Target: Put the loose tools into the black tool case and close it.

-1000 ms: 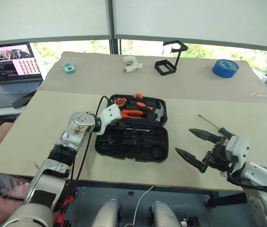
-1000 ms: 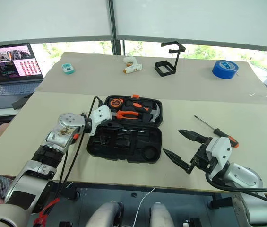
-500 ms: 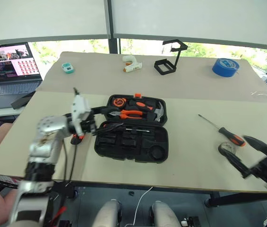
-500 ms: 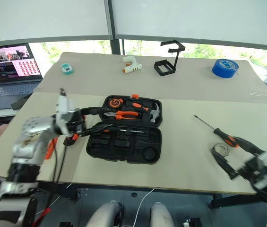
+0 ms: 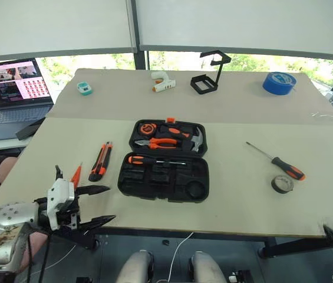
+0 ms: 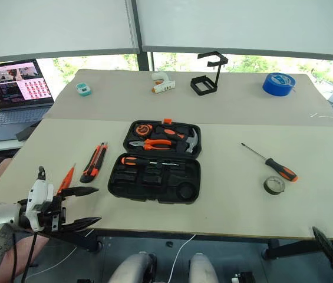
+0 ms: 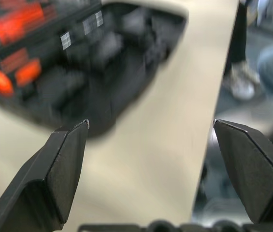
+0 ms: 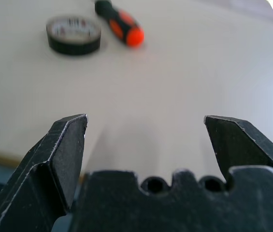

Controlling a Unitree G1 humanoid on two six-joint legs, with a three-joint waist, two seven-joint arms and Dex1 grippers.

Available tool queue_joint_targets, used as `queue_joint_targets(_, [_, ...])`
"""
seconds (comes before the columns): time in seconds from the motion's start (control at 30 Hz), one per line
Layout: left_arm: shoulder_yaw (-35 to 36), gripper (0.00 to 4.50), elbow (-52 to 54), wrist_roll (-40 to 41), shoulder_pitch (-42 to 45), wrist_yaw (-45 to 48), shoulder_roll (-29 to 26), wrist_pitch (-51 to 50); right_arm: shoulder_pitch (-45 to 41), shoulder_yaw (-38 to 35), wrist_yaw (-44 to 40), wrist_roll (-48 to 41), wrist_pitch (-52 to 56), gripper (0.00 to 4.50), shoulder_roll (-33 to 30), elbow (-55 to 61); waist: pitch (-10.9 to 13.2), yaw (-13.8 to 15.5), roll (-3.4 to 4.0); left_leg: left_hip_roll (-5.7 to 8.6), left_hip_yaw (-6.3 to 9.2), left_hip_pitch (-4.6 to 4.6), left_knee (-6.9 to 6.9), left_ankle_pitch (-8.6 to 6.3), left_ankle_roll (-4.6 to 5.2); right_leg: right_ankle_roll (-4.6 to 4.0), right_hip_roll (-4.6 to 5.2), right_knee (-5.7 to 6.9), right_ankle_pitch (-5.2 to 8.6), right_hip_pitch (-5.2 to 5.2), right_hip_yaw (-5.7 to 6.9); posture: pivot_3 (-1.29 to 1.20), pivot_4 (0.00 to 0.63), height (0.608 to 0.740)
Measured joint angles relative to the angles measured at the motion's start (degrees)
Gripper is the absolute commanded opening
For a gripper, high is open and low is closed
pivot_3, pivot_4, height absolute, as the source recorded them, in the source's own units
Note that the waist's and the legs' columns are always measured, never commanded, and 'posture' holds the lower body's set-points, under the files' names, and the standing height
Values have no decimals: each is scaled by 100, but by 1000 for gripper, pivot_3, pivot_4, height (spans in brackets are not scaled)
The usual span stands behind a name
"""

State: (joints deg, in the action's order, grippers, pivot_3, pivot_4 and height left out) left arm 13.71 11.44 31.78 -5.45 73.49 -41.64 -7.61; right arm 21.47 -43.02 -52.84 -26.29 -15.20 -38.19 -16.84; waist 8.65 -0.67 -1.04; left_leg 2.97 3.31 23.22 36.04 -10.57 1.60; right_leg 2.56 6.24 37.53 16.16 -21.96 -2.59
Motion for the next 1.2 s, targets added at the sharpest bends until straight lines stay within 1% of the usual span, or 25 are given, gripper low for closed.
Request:
queue_joint_targets(0.07, [-81,4414,329,297,301,-261,177,-303,-544,222,-154,4,281,4500,-490,-82,-1,-1,2,1,-10,-2,4,4,6,13,-23,1,-6,2,7,0,150,740])
queue_joint_targets(0.1, [-151,4414,478,436,416,-367,238,-455,-892,428,-227,50,427,4500,-752,-228,-1,-12,3,0,-15,-4,5,4,7,13,-43,-1,-7,6,7,0,150,740])
queue_joint_targets(0.17, [-323,4414,708,590,623,-515,352,-658,-1483,783,-336,223,639,4500,-1156,-569,0,-15,4,2,-20,-1,6,5,9,16,-55,1,-9,4,4,0,150,740])
queue_joint_targets(0.23, [-591,4414,863,668,850,-611,429,-876,-2501,1459,-397,708,905,4500,-1718,-1380,6,-31,13,2,-33,-2,14,0,13,19,-63,5,-12,3,-3,0,150,740])
queue_joint_targets(0.3, [-798,4414,970,668,969,-640,438,-1001,-3401,2020,-468,1121,1102,4500,-2040,-2066,10,-18,18,-4,-30,-4,9,-3,15,19,-75,4,-12,4,-3,0,150,740])
queue_joint_targets(0.33, [-861,4414,972,667,1004,-649,444,-1020,-3610,2155,-489,1227,1159,4500,-2098,-2247,12,-18,19,-8,-34,-3,10,-6,14,18,-83,4,-12,2,-6,0,150,740])
queue_joint_targets(0.4, [-983,4414,981,660,1032,-652,449,-1051,-4360,2700,-660,1610,1297,4500,-2179,-2864,14,-10,19,-8,-31,4,5,-6,14,18,-84,0,-12,-3,-2,0,150,740])
queue_joint_targets(0.53, [-1167,4414,1057,663,1173,-709,511,-1153,-5521,3680,-876,2394,1529,4500,-2145,-3908,20,-17,24,2,-37,9,15,-6,15,21,-72,-1,-14,-5,-9,0,150,740])
queue_joint_targets(0.63, [-1224,4414,1155,666,1154,-768,521,-1199,-5960,4007,-912,2692,1572,4500,-2105,-4374,23,-15,20,3,-35,10,15,-7,15,21,-71,-2,-14,-5,-8,0,150,740])
queue_joint_targets(0.7, [-1237,4500,1237,672,1108,-795,521,-1233,-6185,4158,-951,2831,1574,3980,-2029,-4652,25,-20,21,3,-35,10,16,-7,15,21,-71,-1,-14,-5,-9,0,150,740])
queue_joint_targets(0.73, [-1243,4500,1270,677,1104,-804,523,-1236,-6223,4215,-958,2872,1575,3807,-2002,-4730,26,-20,20,2,-35,9,16,-7,15,21,-71,-2,-14,-5,-9,0,150,740])
queue_joint_targets(0.77, [-1242,4500,1288,684,1100,-819,523,-1238,-6287,4247,-959,2932,1574,3438,-1951,-4831,26,-22,20,2,-35,9,16,-7,15,21,-71,-1,-14,-5,-9,0,150,740])
queue_joint_targets(0.83, [-1242,4500,1297,689,1100,-837,524,-1248,-6361,4258,-949,2961,1562,2846,-1921,-4911,26,-23,20,3,-35,8,17,-7,15,21,-71,0,-14,-4,-9,0,150,740])
queue_joint_targets(0.9, [-1242,4500,1303,701,1098,-859,523,-1260,-6397,4255,-961,2961,1545,2042,-1915,-5017,26,-24,20,3,-35,8,17,-7,15,21,-71,0,-14,-4,-9,0,150,740])
queue_joint_targets(1.0, [-1242,4500,1326,803,1100,-869,518,-1283,-6400,4242,-1092,2952,1352,1098,-1877,-5034,27,-29,21,2,-35,7,17,-7,15,21,-72,1,-14,-4,-9,0,150,740])
queue_joint_targets(1.03, [-1240,4500,1331,829,1105,-869,511,-1299,-6400,4237,-1157,2947,1218,967,-1853,-5033,27,-38,21,2,-35,7,16,-7,15,21,-72,1,-14,-4,-9,0,150,740])
queue_joint_targets(1.13, [-1211,4500,1331,884,1105,-913,509,-1361,-6377,4167,-1479,2859,702,969,-1835,-5008,36,-49,31,2,-35,8,17,-7,15,22,-73,3,-14,-6,-9,0,150,740])
queue_joint_targets(1.2, [-1018,4500,1328,912,1030,-1008,510,-1363,-6349,4003,-1925,2600,117,969,-1835,-4789,44,-79,36,1,-36,7,16,-7,15,22,-74,4,-14,-8,-10,0,150,740])
